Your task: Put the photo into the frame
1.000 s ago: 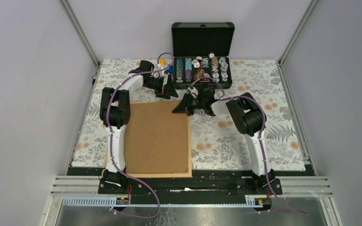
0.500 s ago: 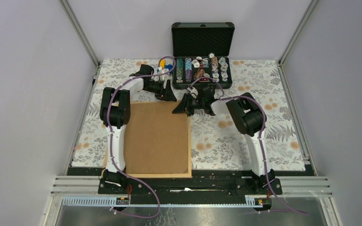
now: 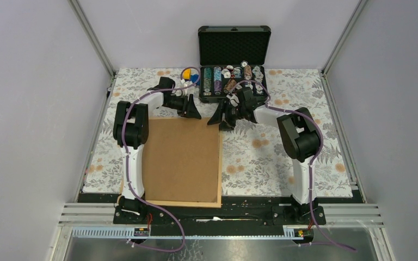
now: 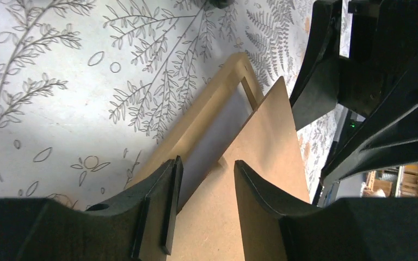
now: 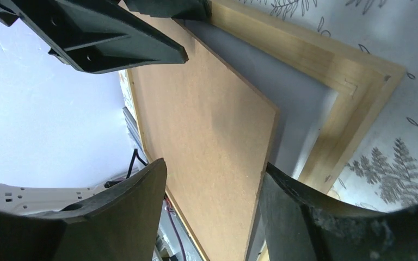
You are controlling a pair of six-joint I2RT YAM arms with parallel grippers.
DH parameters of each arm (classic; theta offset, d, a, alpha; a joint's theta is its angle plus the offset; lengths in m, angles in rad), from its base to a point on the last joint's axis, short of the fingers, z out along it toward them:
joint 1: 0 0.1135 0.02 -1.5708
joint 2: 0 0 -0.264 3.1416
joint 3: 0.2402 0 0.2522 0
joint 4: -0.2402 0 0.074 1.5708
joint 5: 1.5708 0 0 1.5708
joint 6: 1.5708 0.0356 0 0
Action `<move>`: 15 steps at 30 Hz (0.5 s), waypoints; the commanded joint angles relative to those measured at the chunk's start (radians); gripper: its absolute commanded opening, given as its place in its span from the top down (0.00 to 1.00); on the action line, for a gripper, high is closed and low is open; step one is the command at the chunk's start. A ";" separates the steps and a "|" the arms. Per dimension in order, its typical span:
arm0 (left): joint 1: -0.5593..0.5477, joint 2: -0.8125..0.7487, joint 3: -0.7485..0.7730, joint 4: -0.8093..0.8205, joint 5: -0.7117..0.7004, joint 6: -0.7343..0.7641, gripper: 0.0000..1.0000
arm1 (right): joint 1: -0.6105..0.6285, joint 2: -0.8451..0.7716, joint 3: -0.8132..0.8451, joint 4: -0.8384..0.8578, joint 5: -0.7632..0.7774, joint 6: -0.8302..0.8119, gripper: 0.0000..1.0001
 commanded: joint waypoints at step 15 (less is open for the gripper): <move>-0.092 -0.030 -0.001 -0.076 0.137 -0.159 0.24 | -0.010 -0.040 0.025 0.162 -0.133 0.014 0.70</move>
